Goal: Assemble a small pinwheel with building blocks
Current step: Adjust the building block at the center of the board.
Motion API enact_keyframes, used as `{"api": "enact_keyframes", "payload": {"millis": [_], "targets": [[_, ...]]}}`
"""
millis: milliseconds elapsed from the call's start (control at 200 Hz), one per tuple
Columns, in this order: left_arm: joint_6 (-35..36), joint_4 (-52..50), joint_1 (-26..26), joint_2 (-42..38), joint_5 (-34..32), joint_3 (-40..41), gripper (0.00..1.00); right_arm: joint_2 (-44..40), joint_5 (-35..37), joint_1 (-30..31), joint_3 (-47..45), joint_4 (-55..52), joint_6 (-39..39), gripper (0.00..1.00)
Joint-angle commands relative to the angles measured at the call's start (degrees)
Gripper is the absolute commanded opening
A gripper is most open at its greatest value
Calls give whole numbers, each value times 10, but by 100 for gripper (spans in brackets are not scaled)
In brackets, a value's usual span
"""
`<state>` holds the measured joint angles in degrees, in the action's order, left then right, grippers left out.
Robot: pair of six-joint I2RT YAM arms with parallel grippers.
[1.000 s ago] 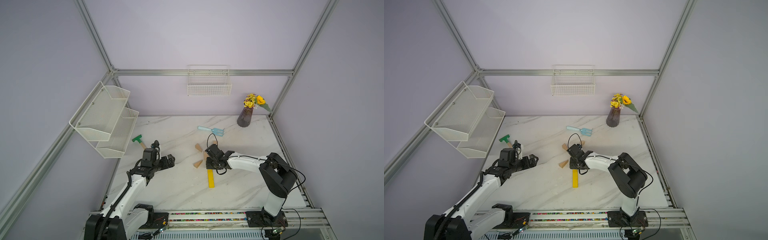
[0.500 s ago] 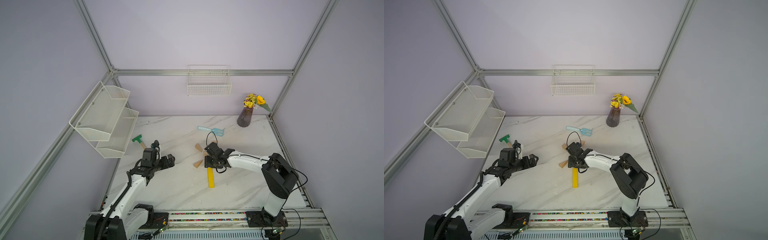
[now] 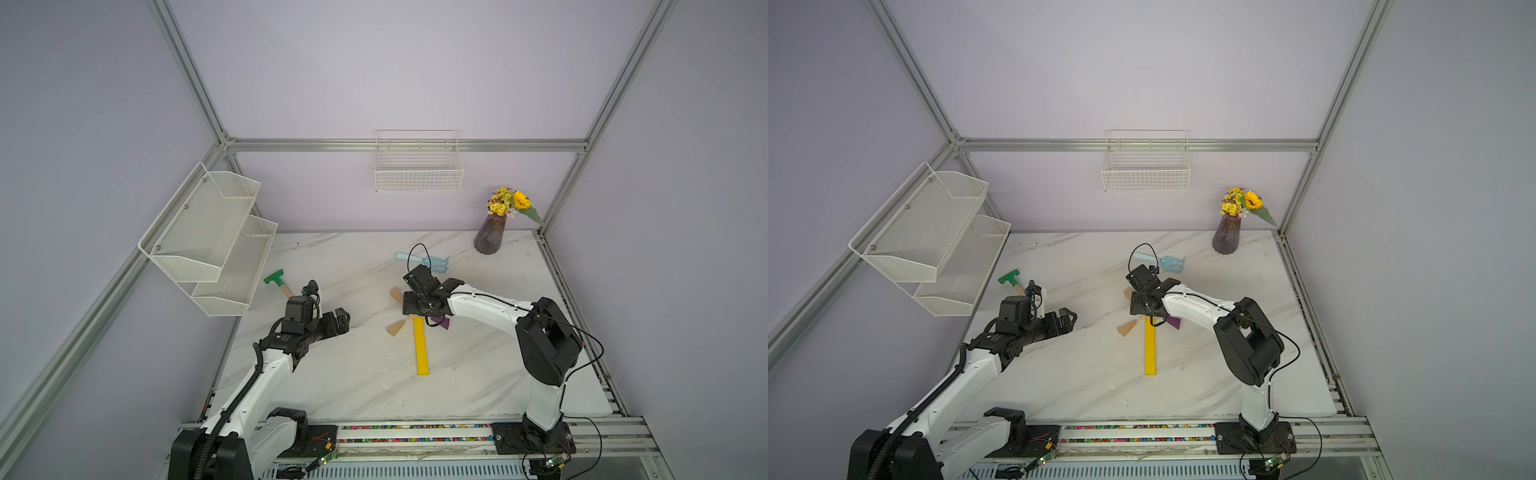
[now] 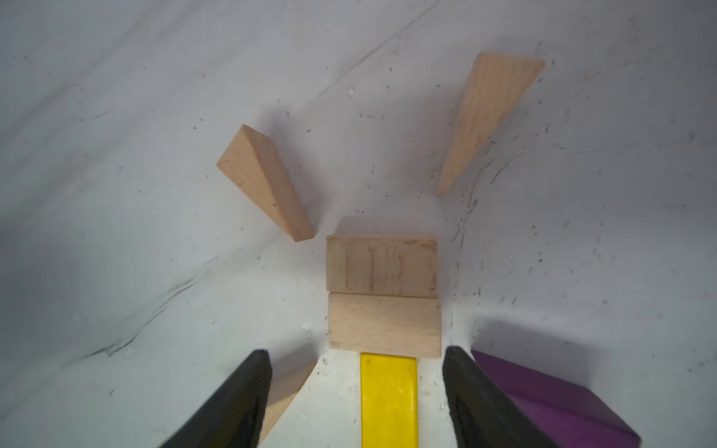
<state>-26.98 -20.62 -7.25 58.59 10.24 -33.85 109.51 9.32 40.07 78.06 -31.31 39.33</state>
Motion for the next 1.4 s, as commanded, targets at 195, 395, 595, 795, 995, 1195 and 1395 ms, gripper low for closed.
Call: {"api": "enact_keyframes", "payload": {"millis": [195, 395, 595, 795, 995, 1195, 1395], "targets": [[3, 15, 3, -2, -1, -3, 100, 48, -9, -21, 42, -19, -8, 77], [4, 17, 3, 2, 1, -3, 100, 72, -19, -26, 56, -18, -4, 77], [4, 20, 3, 3, 2, -2, 100, 86, -21, -25, 62, -21, -2, 77], [4, 22, 3, 6, 4, -1, 100, 95, -24, -26, 62, -21, -2, 77], [4, 23, 3, 7, 4, -1, 100, 103, -29, -27, 64, -21, -3, 74], [4, 23, 3, 8, 5, 0, 100, 107, -32, -28, 63, -19, -5, 71], [4, 23, 3, 8, 4, 0, 100, 107, -36, -29, 62, -15, -5, 69]]}}
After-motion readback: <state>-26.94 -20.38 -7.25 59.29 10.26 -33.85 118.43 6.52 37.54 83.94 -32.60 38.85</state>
